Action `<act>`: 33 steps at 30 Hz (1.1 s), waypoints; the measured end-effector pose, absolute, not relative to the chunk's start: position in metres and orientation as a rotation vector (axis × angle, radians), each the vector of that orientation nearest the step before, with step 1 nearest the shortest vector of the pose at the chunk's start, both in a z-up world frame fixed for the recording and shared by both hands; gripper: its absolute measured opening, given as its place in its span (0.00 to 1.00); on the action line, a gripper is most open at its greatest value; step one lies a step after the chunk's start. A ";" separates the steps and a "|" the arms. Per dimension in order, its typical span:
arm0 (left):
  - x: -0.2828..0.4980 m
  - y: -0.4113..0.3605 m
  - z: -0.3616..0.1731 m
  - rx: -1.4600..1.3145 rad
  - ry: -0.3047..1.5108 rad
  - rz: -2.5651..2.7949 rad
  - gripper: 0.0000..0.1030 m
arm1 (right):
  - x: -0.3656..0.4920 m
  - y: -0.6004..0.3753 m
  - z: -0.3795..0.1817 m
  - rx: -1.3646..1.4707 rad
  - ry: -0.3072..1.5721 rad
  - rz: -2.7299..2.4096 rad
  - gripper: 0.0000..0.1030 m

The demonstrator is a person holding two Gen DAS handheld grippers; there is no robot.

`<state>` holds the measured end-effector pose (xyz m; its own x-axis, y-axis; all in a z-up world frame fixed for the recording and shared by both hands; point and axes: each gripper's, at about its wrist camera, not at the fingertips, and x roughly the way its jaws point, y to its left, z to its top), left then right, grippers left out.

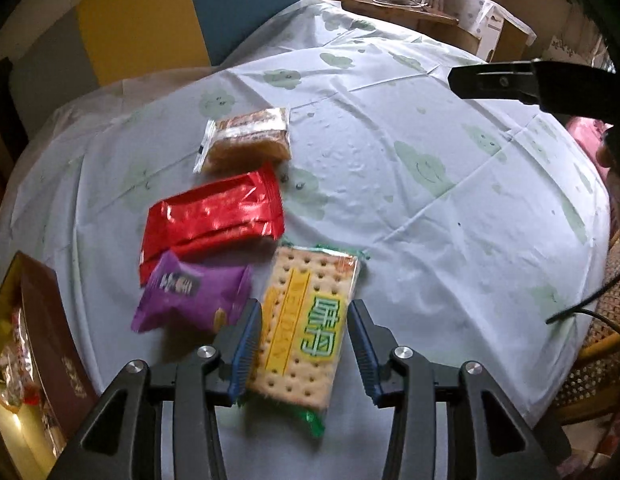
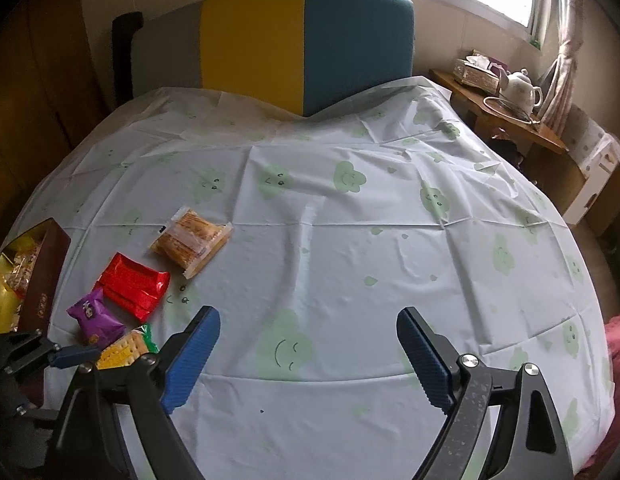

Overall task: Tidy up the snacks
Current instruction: 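Lower the left gripper over the WEIDAN cracker pack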

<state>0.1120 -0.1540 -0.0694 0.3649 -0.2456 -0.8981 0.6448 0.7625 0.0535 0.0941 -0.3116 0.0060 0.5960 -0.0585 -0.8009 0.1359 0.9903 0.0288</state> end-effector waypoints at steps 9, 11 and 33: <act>0.098 -0.166 -0.071 0.546 1.021 -0.636 0.47 | 0.094 -0.312 0.005 0.086 0.932 -0.117 0.88; 0.103 -0.166 -0.071 0.539 1.029 -0.632 0.47 | 0.093 -0.311 0.004 0.078 0.933 -0.118 0.88; 0.091 -0.131 -0.062 0.312 1.136 -0.783 0.62 | 0.094 -0.311 0.004 0.073 0.933 -0.119 0.89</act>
